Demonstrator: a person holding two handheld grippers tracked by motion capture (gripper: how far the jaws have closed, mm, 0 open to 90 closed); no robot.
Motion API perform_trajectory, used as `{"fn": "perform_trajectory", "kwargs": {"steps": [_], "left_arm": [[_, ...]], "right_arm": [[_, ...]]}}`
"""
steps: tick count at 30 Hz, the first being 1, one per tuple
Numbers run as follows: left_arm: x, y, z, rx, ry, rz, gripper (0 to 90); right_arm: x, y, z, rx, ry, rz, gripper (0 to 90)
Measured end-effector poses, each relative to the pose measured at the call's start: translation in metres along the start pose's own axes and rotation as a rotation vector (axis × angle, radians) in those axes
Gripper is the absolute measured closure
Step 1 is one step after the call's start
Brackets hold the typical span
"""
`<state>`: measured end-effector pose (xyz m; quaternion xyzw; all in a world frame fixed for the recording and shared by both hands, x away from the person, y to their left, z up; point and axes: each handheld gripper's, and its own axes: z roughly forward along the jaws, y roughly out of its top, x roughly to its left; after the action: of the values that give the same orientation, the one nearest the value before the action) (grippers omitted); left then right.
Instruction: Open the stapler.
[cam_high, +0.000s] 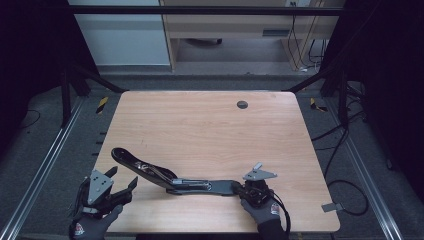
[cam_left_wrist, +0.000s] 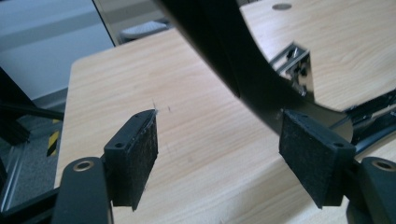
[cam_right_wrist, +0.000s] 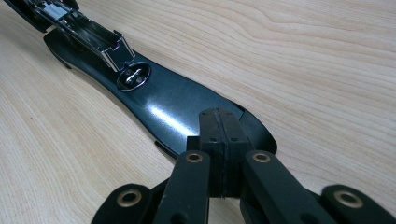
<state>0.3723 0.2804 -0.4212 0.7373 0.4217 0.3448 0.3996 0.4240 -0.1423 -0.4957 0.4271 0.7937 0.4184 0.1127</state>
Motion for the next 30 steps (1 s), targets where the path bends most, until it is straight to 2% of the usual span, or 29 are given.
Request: {"fn": "perform_trajectory", "kwargs": {"steps": [8, 13, 17, 21, 26, 30], "left_arm": [[-0.001, -0.01, 0.008, 0.032, -0.003, -0.008, 28.9], [-0.001, -0.014, 0.008, 0.016, 0.022, -0.007, 36.8], [-0.001, -0.019, 0.011, 0.037, 0.033, -0.024, 43.5], [-0.001, -0.023, 0.015, 0.063, 0.032, -0.016, 46.1], [-0.003, -0.025, 0.018, 0.075, 0.039, 0.008, 46.8], [-0.003, -0.026, 0.019, 0.08, 0.033, 0.008, 49.1]], "right_arm": [[0.0, 0.001, 0.0, 0.007, 0.001, 0.003, 89.7], [0.001, 0.001, 0.0, 0.008, 0.0, 0.002, 89.0], [0.001, 0.001, 0.0, 0.009, 0.002, 0.001, 88.0], [0.002, 0.001, -0.001, 0.009, -0.002, -0.014, 86.0], [-0.001, 0.003, -0.007, -0.021, 0.002, -0.005, 84.1], [-0.005, 0.005, -0.014, -0.057, -0.003, 0.013, 81.9]]}}
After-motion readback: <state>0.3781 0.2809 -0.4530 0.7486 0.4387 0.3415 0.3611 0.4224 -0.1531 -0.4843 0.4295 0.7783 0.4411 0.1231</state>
